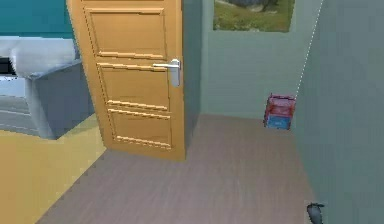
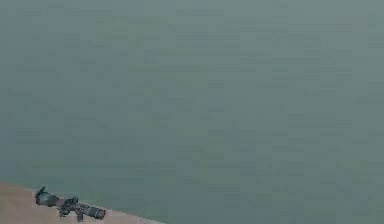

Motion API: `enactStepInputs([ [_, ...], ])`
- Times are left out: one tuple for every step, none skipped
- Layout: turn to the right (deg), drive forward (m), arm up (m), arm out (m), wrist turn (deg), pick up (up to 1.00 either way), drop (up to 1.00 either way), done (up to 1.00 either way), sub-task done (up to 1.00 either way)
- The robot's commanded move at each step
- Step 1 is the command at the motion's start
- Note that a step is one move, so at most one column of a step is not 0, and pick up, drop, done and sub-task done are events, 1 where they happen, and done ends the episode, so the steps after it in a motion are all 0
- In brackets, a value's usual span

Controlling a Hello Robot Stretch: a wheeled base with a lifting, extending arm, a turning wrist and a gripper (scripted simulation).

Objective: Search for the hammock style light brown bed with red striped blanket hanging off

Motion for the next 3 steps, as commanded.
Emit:
enactStepInputs([
  [45.0, 0.0, 0.0, 0.0, 0.0, 0.0, 0.0, 0.0, 0.0],
  [12.0, 0.0, 0.0, 0.0, 0.0, 0.0, 0.0, 0.0, 0.0],
  [0.0, 0.2, 0.0, 0.0, 0.0, 0.0, 0.0, 0.0, 0.0],
])
